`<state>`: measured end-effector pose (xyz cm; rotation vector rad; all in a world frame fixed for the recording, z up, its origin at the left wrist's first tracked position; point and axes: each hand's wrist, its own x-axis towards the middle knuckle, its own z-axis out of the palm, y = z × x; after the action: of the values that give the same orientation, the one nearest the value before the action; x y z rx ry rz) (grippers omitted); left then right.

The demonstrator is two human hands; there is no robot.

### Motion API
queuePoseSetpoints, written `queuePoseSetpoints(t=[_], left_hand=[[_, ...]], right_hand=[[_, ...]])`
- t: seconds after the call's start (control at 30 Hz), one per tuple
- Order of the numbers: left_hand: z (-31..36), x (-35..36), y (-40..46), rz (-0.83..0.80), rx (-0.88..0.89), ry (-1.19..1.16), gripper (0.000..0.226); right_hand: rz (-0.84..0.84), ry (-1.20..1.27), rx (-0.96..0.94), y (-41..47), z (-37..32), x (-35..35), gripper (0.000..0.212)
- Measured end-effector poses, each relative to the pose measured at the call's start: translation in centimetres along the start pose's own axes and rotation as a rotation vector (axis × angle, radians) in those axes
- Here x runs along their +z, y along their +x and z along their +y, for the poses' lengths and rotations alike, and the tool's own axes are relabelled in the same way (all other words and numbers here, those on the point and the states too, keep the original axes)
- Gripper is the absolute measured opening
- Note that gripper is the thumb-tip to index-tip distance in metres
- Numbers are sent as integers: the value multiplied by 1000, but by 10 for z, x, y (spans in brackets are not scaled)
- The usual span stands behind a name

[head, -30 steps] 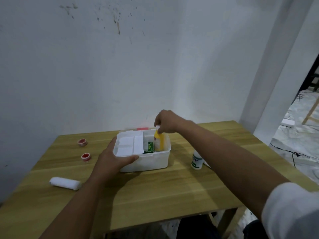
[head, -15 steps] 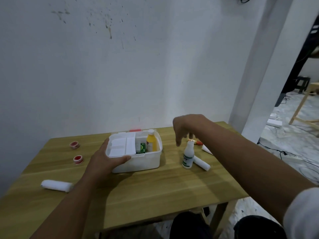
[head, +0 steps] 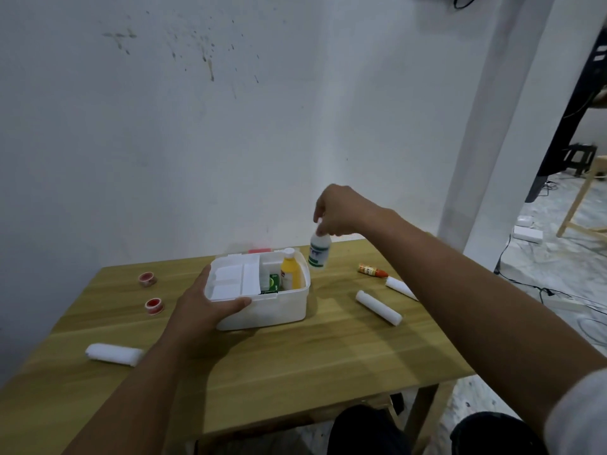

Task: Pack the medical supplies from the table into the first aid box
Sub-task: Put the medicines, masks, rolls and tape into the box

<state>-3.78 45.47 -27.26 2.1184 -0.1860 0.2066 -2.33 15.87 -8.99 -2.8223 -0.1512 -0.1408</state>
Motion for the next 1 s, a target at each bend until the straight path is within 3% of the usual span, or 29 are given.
queuePoseSetpoints(t=[0.2, 0.5, 0.63, 0.73, 0.83, 0.93, 1.0], left_hand=[[-1, 0, 1, -6, -18, 5, 112], [-5, 2, 3, -8, -24, 10, 110], [-5, 1, 2, 7, -19, 1, 108], [-2, 2, 0, 21, 2, -18, 98], [1, 2, -3, 30, 2, -24, 99], [2, 1, -4, 19, 4, -44, 98], [3, 1, -4, 14, 8, -42, 92]], right_hand=[[-52, 88, -51, 17, -25, 17, 26], [-185, -50, -167, 21, -16, 93, 34], [-166, 193, -119, 20, 7, 74, 38], [-21, 363, -2, 27, 41, 59, 25], [65, 138, 158, 37, 92, 70, 16], [-64, -119, 333, 33, 128, 95, 6], [-154, -237, 385, 24, 138, 106, 13]])
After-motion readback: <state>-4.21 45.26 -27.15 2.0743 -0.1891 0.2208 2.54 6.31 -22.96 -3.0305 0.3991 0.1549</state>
